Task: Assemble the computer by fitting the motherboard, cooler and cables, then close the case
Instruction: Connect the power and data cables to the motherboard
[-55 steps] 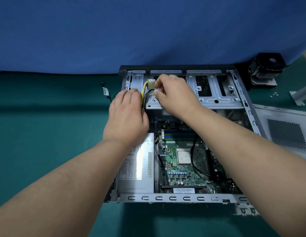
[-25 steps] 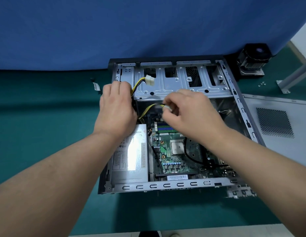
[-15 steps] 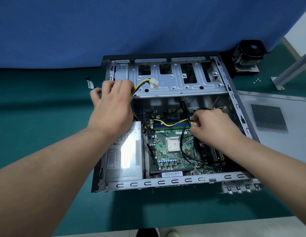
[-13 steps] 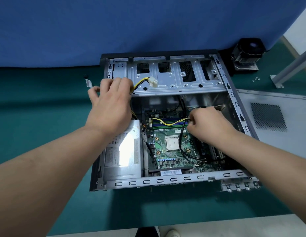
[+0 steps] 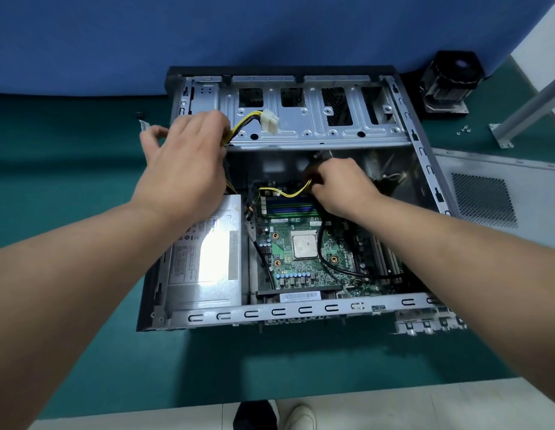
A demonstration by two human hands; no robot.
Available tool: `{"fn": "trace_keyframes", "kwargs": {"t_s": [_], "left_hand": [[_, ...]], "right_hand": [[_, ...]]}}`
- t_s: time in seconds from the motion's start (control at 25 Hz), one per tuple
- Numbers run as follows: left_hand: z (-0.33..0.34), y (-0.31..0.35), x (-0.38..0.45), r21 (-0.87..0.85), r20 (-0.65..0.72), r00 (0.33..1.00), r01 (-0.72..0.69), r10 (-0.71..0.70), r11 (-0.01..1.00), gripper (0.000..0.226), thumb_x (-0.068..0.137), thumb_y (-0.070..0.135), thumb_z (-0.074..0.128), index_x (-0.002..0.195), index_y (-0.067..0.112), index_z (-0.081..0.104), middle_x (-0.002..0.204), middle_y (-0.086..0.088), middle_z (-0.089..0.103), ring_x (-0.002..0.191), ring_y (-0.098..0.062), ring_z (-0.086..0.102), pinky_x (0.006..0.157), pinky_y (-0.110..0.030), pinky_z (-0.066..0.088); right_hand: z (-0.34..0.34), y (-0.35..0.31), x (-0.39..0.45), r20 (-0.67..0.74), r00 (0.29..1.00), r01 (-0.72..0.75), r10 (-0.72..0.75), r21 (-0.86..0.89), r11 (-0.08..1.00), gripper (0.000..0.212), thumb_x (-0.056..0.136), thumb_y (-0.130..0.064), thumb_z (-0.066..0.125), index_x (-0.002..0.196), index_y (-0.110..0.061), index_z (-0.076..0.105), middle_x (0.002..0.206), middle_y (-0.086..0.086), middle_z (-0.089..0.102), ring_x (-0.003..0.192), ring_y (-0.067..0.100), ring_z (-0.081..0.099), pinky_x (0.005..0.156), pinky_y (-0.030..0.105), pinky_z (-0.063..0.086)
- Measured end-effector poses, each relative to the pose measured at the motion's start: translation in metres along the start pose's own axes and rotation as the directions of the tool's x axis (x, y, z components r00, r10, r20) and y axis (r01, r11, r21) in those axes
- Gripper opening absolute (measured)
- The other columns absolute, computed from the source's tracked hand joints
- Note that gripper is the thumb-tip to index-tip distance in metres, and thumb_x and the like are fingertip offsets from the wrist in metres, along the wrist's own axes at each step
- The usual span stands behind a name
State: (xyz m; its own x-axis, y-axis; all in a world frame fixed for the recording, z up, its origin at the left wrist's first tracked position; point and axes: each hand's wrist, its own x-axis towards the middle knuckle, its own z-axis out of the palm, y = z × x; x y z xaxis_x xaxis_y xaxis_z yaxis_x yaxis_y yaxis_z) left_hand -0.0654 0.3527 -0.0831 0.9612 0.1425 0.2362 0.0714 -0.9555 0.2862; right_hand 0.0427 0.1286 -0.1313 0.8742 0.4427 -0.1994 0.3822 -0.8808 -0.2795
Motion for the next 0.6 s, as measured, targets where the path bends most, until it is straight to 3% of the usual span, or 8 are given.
{"fn": "trace_keyframes", "kwargs": {"t_s": [0.16, 0.32, 0.44, 0.6], "left_hand": [[0.002, -0.002, 0.001, 0.012, -0.026, 1.000, 0.001, 0.000, 1.000, 0.022, 0.097, 0.004, 0.045, 0.111, 0.022, 0.044, 0.110, 0.001, 0.054, 0.115, -0.025, 0.042, 0.095, -0.046, 0.022], [0.003, -0.003, 0.001, 0.011, -0.042, 0.999, -0.007, 0.007, 1.000, 0.021, 0.098, 0.005, 0.046, 0.110, 0.022, 0.044, 0.109, 0.003, 0.053, 0.113, -0.024, 0.042, 0.092, -0.043, 0.020], [0.003, -0.003, 0.000, 0.006, -0.048, 0.999, -0.010, 0.011, 1.000, 0.021, 0.098, 0.005, 0.046, 0.109, 0.023, 0.044, 0.109, 0.003, 0.053, 0.114, -0.024, 0.042, 0.092, -0.042, 0.019], [0.004, -0.004, 0.001, -0.001, -0.052, 0.999, -0.008, 0.008, 1.000, 0.021, 0.098, 0.005, 0.046, 0.108, 0.024, 0.043, 0.109, 0.005, 0.052, 0.113, -0.022, 0.041, 0.092, -0.041, 0.019]], "right_hand": [[0.002, 0.000, 0.013, 0.002, 1.000, 0.016, -0.016, 0.052, 0.998, 0.039, 0.094, -0.009, 0.056, 0.127, -0.023, 0.071, 0.122, 0.013, 0.070, 0.110, 0.036, 0.063, 0.093, 0.037, 0.053], [0.004, 0.005, 0.010, -0.084, 0.996, -0.029, 0.039, 0.121, 0.992, 0.039, 0.093, -0.010, 0.055, 0.126, -0.024, 0.070, 0.119, 0.015, 0.070, 0.110, 0.036, 0.062, 0.093, 0.040, 0.054], [0.003, 0.005, 0.004, -0.066, 0.998, -0.008, 0.008, 0.003, 1.000, 0.038, 0.092, -0.015, 0.053, 0.125, -0.027, 0.067, 0.111, 0.014, 0.069, 0.103, 0.037, 0.063, 0.085, 0.038, 0.054], [0.005, 0.003, 0.001, -0.066, 0.998, 0.009, -0.024, -0.211, 0.977, 0.026, 0.092, -0.020, 0.050, 0.115, -0.017, 0.063, 0.102, 0.016, 0.068, 0.094, 0.040, 0.065, 0.077, 0.040, 0.047]]}}
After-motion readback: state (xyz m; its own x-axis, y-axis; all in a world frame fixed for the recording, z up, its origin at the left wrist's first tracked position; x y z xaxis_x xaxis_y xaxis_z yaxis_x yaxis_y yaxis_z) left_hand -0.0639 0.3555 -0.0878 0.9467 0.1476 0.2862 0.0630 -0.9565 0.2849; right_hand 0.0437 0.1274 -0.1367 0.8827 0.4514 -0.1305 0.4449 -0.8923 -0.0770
